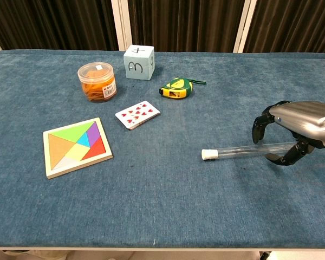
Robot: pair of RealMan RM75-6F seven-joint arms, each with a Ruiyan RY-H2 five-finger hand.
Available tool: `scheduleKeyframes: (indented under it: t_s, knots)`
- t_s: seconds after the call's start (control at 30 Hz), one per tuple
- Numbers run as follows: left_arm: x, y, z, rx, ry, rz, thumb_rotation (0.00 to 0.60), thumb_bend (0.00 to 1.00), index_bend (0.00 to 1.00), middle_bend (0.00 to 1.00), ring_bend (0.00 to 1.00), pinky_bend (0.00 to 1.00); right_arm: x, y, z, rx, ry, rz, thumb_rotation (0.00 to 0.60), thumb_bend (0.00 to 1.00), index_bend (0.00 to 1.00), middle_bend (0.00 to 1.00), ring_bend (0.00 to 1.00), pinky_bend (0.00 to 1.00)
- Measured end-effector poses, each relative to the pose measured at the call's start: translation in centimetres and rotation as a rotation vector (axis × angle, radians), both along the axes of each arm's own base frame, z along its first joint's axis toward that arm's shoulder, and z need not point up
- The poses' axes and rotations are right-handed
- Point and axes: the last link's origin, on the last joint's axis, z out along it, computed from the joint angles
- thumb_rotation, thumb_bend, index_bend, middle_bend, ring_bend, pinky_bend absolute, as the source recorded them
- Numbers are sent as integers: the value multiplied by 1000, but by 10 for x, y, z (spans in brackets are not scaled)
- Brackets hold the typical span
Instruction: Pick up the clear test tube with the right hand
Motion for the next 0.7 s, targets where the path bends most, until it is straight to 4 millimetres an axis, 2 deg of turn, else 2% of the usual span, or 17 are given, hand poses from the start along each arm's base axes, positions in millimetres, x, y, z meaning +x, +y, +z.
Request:
scheduleKeyframes:
  t_s: [0.7]
  knots:
    - [-1,0,0,-11,4,16,600,368,141,5,0,37,13,-9,-20,5,-5,19,600,500,526,441,240,0]
